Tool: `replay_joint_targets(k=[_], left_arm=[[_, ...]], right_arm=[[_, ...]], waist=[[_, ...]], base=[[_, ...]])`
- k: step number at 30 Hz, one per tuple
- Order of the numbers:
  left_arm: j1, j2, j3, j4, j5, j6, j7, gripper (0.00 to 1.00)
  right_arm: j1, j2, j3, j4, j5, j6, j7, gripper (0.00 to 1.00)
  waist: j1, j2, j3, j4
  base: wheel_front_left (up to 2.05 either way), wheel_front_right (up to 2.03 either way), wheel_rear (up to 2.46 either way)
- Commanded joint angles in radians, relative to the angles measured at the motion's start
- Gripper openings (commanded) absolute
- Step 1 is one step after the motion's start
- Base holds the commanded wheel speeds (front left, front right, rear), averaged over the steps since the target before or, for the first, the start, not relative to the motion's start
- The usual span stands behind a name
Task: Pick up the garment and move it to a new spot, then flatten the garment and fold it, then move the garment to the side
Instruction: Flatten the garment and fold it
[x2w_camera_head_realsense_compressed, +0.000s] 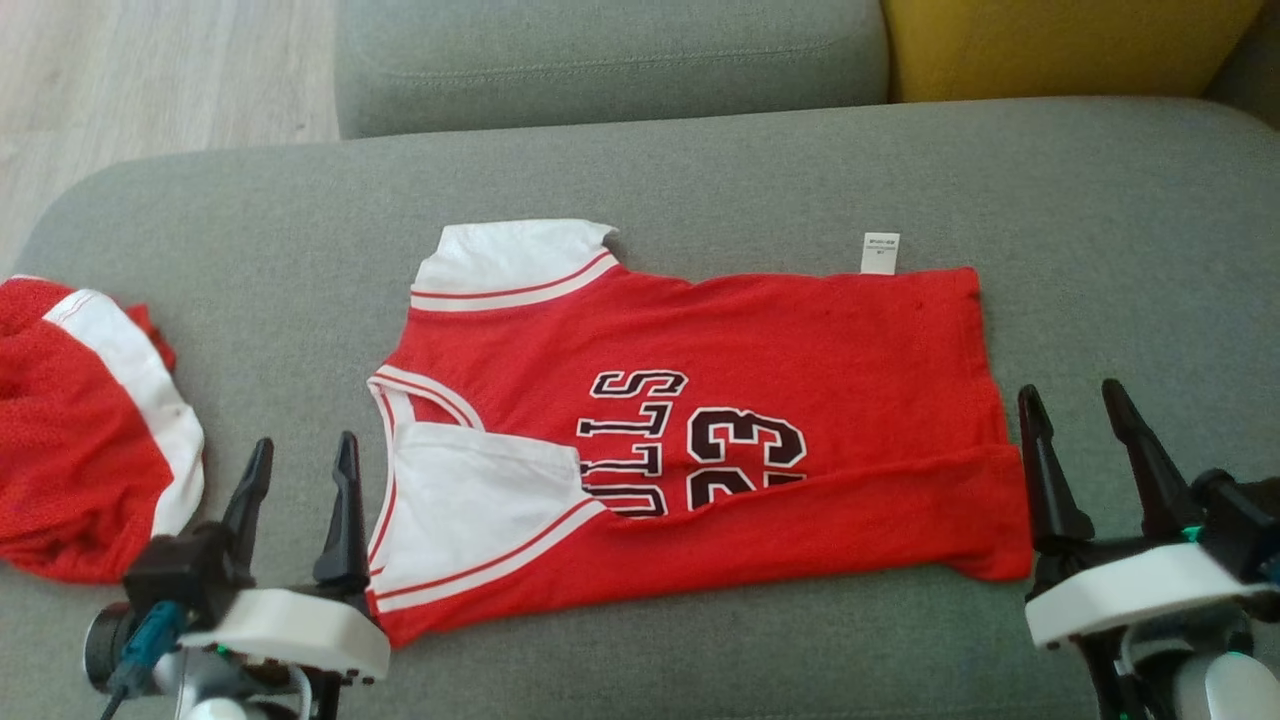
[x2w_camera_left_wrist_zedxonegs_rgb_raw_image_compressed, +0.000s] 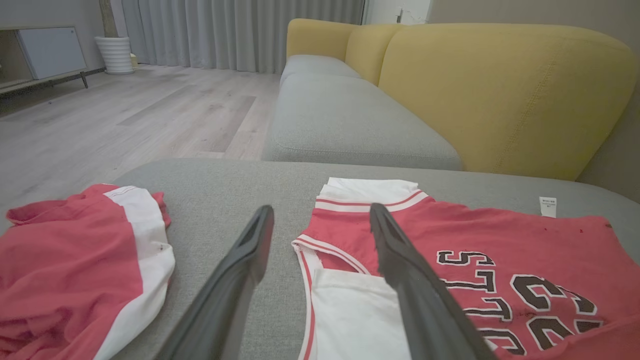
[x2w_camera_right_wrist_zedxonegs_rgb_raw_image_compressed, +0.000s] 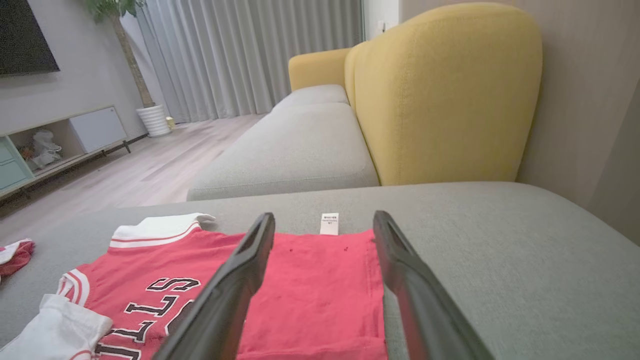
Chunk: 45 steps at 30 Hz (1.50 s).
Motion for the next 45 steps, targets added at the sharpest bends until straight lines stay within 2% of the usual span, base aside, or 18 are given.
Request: replay_joint_targets(k=[1, 15, 19, 20, 24, 27, 34, 41, 45], left_arm=[[-0.049, 0.018, 0.036, -0.034, 0.010, 0.006, -0.009, 1.00], [-0.049, 0.031, 0.018, -0.028, 0.024, 0.023, 0.025, 1.00], [-0.111, 0.017, -0.006, 0.011, 0.001, -0.008, 0.039, 1.00], [-0.169, 0.006, -0.015, 0.051, -0.021, -0.025, 0.076, 1.00], [-0.297, -0.011, -0.030, 0.106, -0.040, -0.056, 0.106, 1.00], [-0.496, -0.028, -0.055, 0.216, -0.050, -0.102, 0.140, 1.00], [-0.827, -0.068, -0.084, 0.518, -0.050, -0.162, 0.127, 1.00], [-1.003, -0.076, -0.096, 0.806, -0.042, -0.183, 0.093, 1.00], [-1.071, -0.071, -0.093, 0.983, -0.050, -0.187, 0.109, 1.00]], right_arm=[[-0.033, -0.006, 0.025, -0.045, -0.007, 0.008, -0.006, 1.00], [-0.019, 0.001, 0.047, -0.068, -0.008, 0.008, 0.018, 1.00], [-0.031, 0.002, 0.046, -0.073, -0.002, 0.008, 0.025, 1.00], [-0.046, 0.003, 0.047, -0.077, -0.001, 0.008, 0.027, 1.00], [-0.073, 0.003, 0.048, -0.082, 0.000, 0.008, 0.029, 1.00], [-0.121, 0.002, 0.063, -0.086, -0.002, 0.008, 0.029, 1.00], [-0.191, 0.002, 0.080, -0.067, 0.000, 0.008, 0.012, 1.00], [-0.224, 0.004, 0.115, -0.035, 0.014, 0.008, -0.001, 1.00], [-0.236, 0.005, 0.127, -0.018, 0.021, 0.008, -0.008, 1.00]], waist=[[0.0000, 0.0000, -0.004, -0.002], [0.0000, 0.0000, 0.004, -0.002], [0.0000, 0.0000, 0.045, 0.007], [0.0000, 0.0000, 0.082, 0.008], [0.0000, 0.0000, 0.144, 0.009], [0.0000, 0.0000, 0.238, -0.004], [0.0000, 0.0000, 0.355, -0.039], [0.0000, 0.0000, 0.395, -0.091], [0.0000, 0.0000, 0.408, -0.118]], base=[[0.00, 0.00, 0.00], [0.00, 0.00, 0.00], [0.00, 0.00, 0.00], [0.00, 0.00, 0.00], [0.00, 0.00, 0.00], [0.00, 0.00, 0.00], [0.00, 0.00, 0.00], [0.00, 0.00, 0.00], [0.00, 0.00, 0.00]])
